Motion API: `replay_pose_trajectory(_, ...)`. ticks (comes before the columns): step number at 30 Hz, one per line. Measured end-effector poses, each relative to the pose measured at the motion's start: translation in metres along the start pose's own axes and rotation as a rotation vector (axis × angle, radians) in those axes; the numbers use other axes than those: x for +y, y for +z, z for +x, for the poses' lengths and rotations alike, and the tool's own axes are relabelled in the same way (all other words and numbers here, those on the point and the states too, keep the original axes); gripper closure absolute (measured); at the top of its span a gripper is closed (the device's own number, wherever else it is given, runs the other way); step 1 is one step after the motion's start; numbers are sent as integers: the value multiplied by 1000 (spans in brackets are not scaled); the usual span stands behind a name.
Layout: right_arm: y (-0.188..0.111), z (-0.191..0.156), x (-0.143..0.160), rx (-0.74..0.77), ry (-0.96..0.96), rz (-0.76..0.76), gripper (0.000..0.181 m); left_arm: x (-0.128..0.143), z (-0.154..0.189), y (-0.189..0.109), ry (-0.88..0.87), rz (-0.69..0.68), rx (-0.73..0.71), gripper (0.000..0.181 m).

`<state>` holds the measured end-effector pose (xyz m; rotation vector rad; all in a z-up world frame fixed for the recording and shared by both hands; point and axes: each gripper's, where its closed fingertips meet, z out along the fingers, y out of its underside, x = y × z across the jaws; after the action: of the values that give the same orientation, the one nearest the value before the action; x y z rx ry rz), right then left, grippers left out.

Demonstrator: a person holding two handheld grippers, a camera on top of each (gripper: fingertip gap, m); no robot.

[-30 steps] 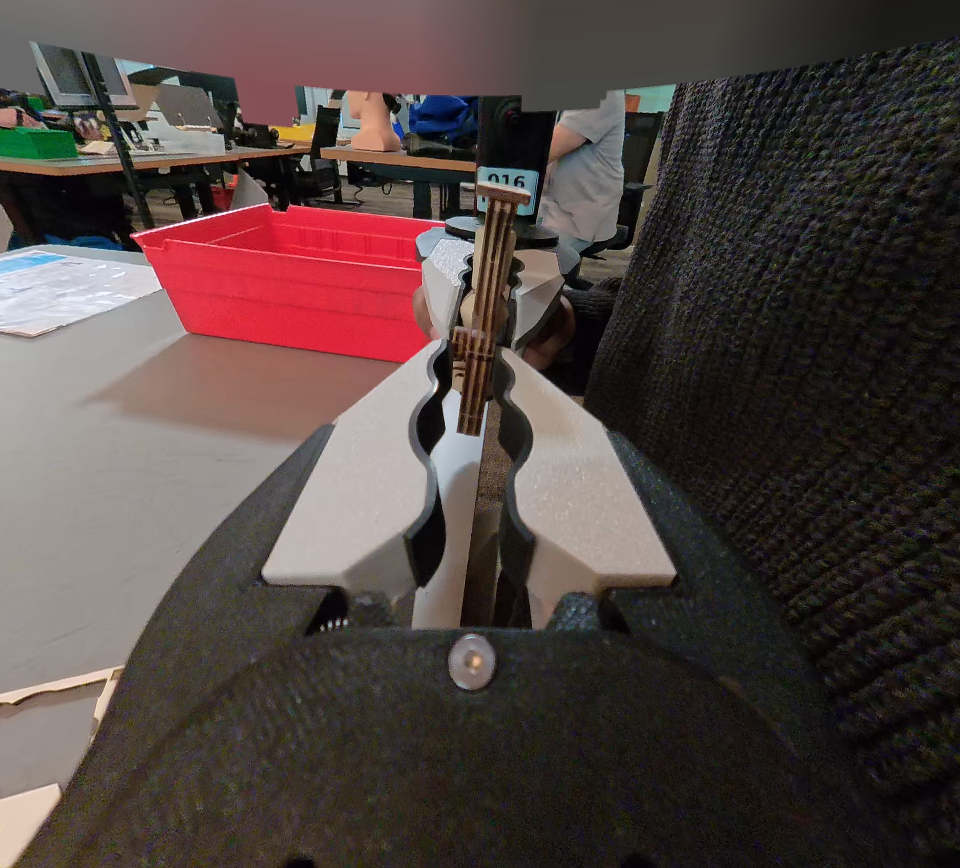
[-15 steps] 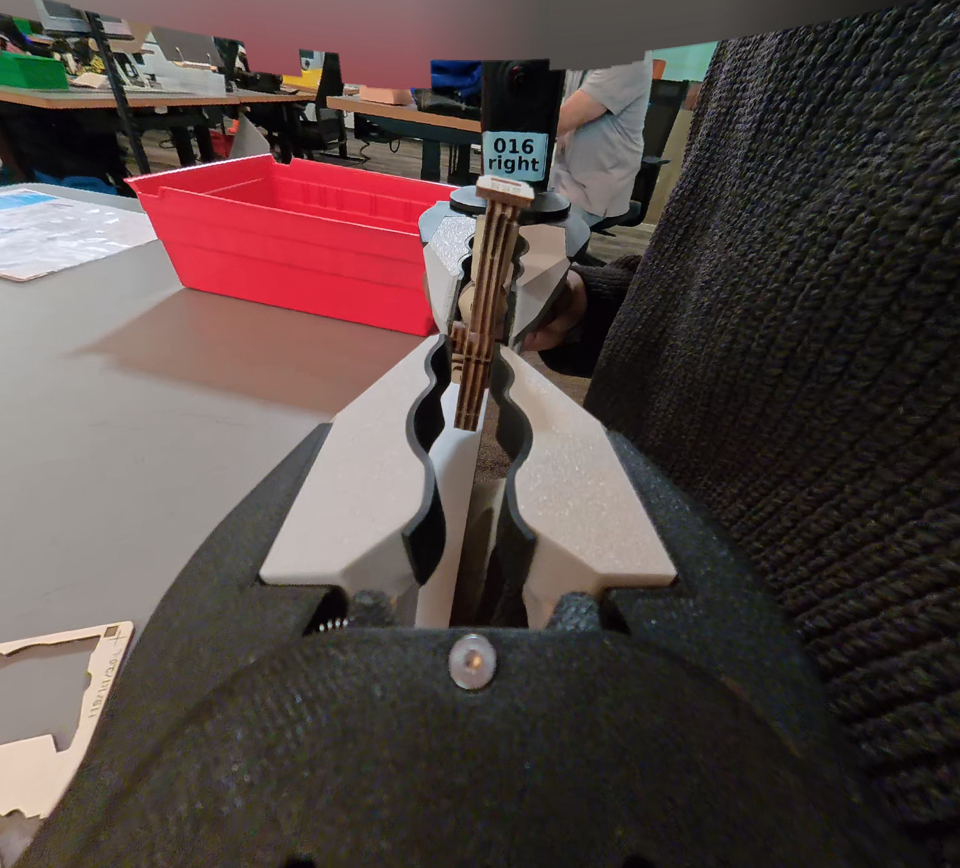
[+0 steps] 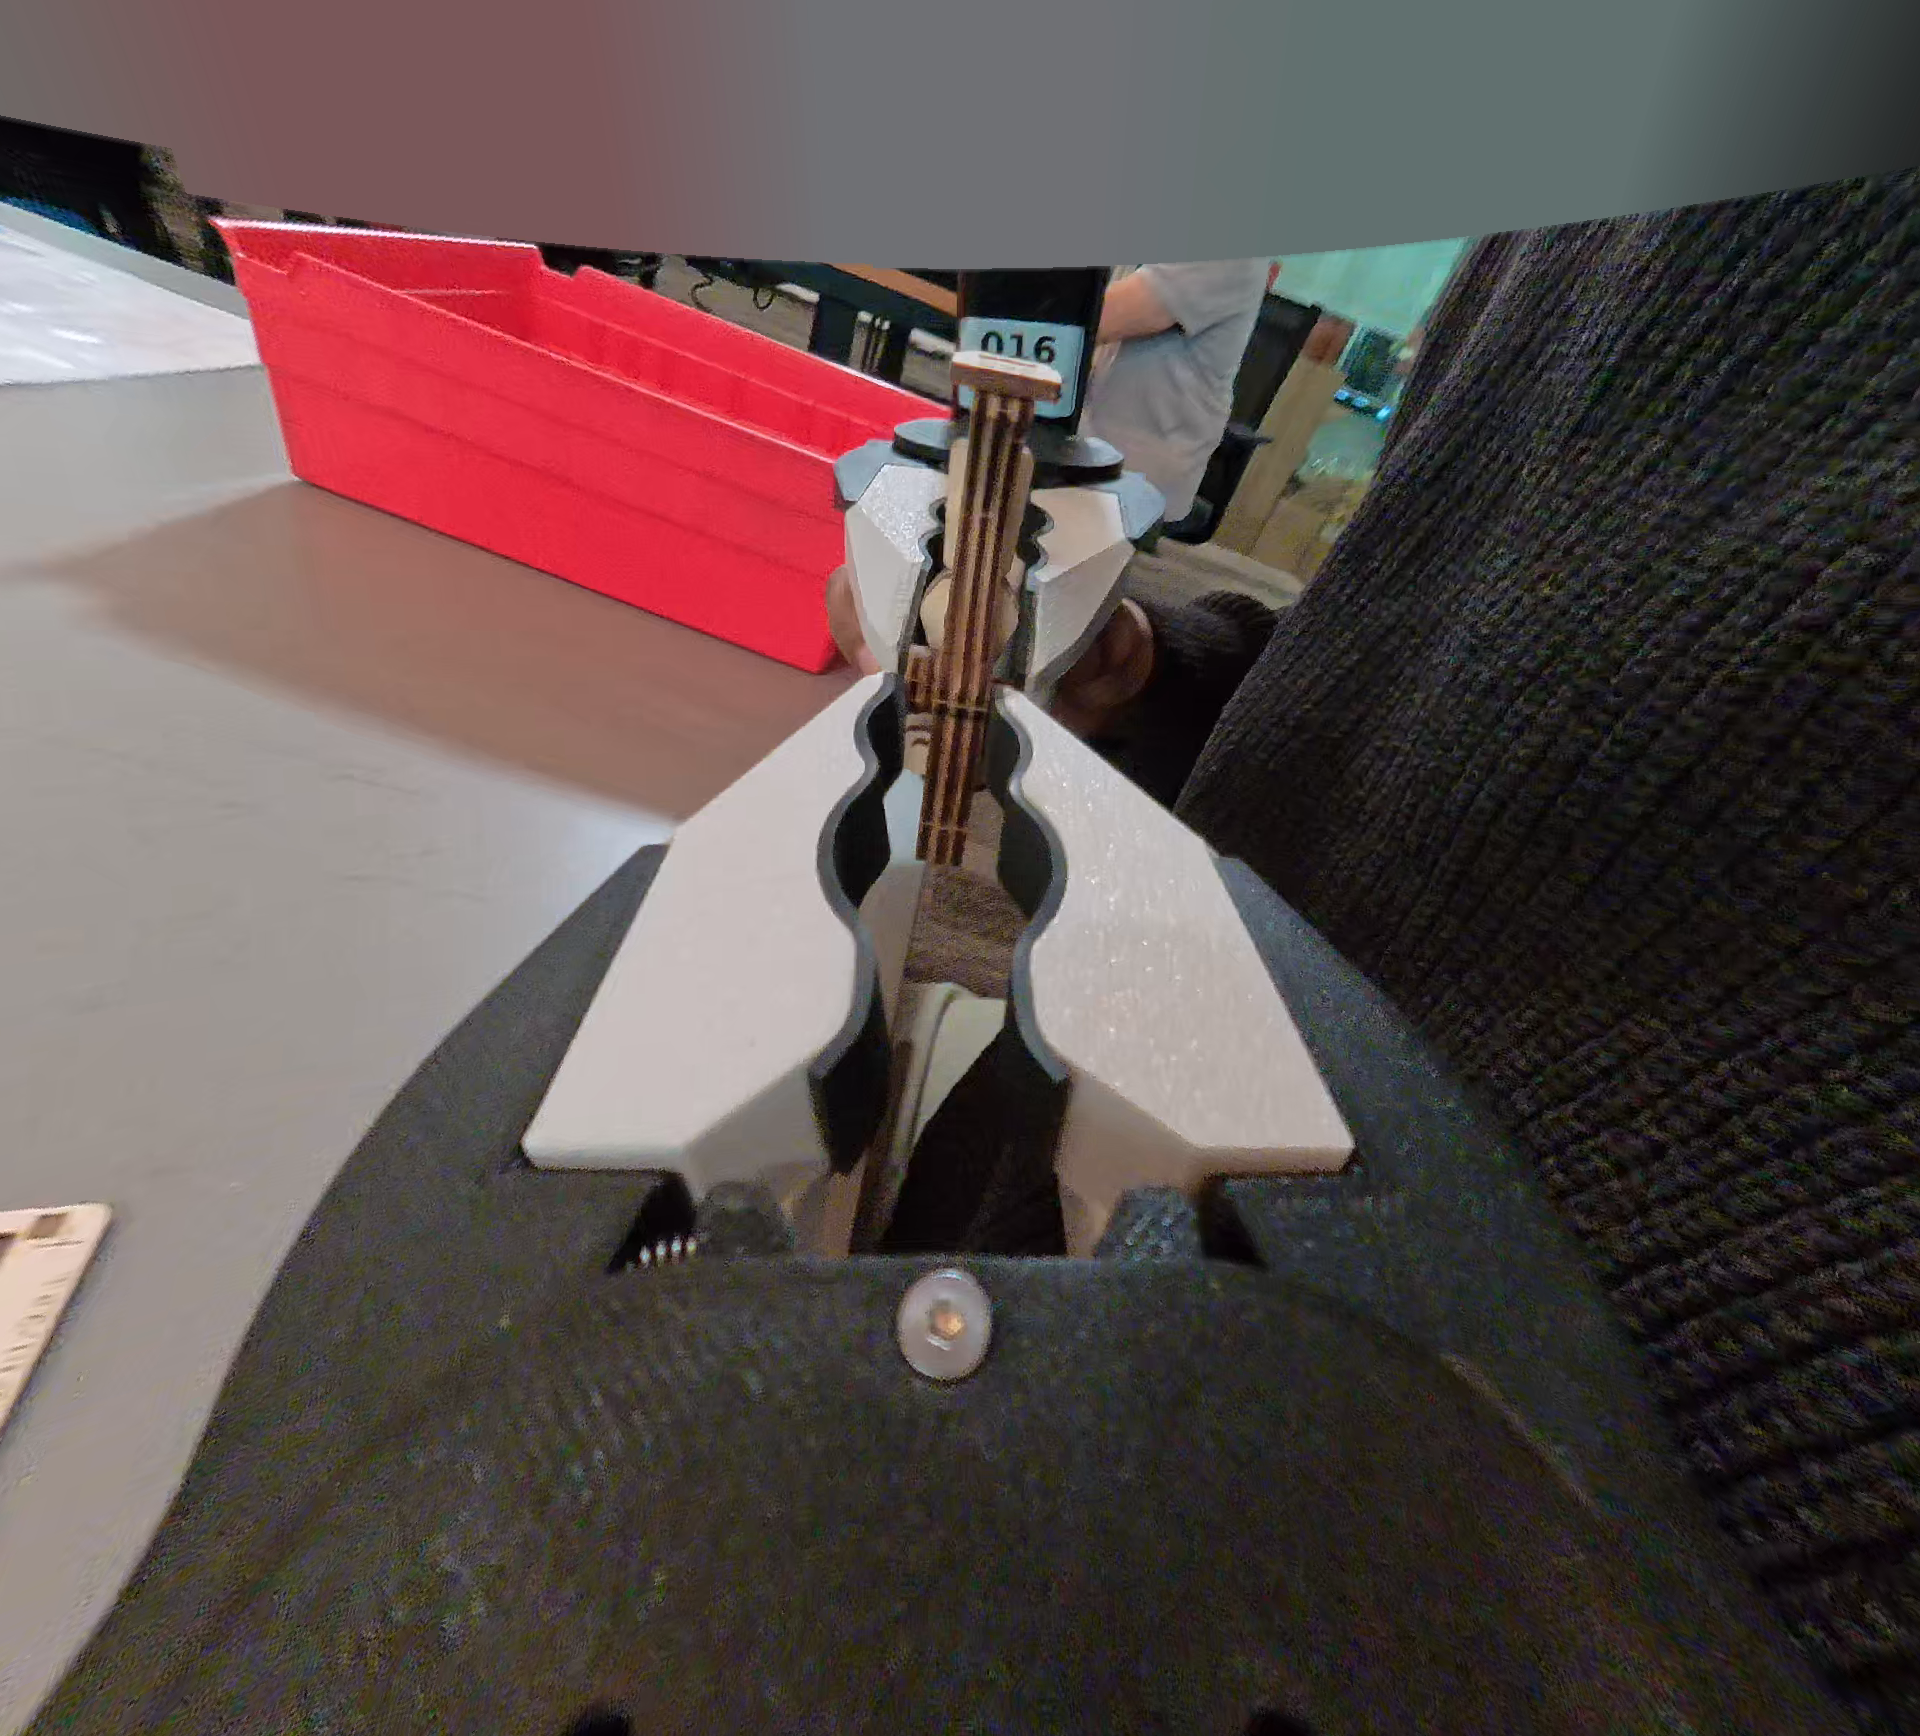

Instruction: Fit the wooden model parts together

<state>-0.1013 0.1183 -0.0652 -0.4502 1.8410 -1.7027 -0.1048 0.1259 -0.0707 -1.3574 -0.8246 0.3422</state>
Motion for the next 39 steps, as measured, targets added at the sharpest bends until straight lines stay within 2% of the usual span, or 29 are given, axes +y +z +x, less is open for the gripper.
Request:
replay_pose_trajectory(11,-6,7,-6,-13,128,57,161,-6,-7,-6,-151,69,42,164)
replay_pose_trajectory(14,-7,8,-6,-14,145,61,161,-6,-4,-6,-157,65,64,170)
replay_pose_trajectory(31,-2,10,3,-19,199,19,161,-5,-11,-6,-196,61,51,172)
replay_pose_trajectory(35,-6,21,-1,35,214,56,143,-9,-28,-13,-261,112,-2,172)
replay_pose_trajectory(39,-11,29,-6,69,241,99,137,-12,-44,-21,-262,140,-74,172)
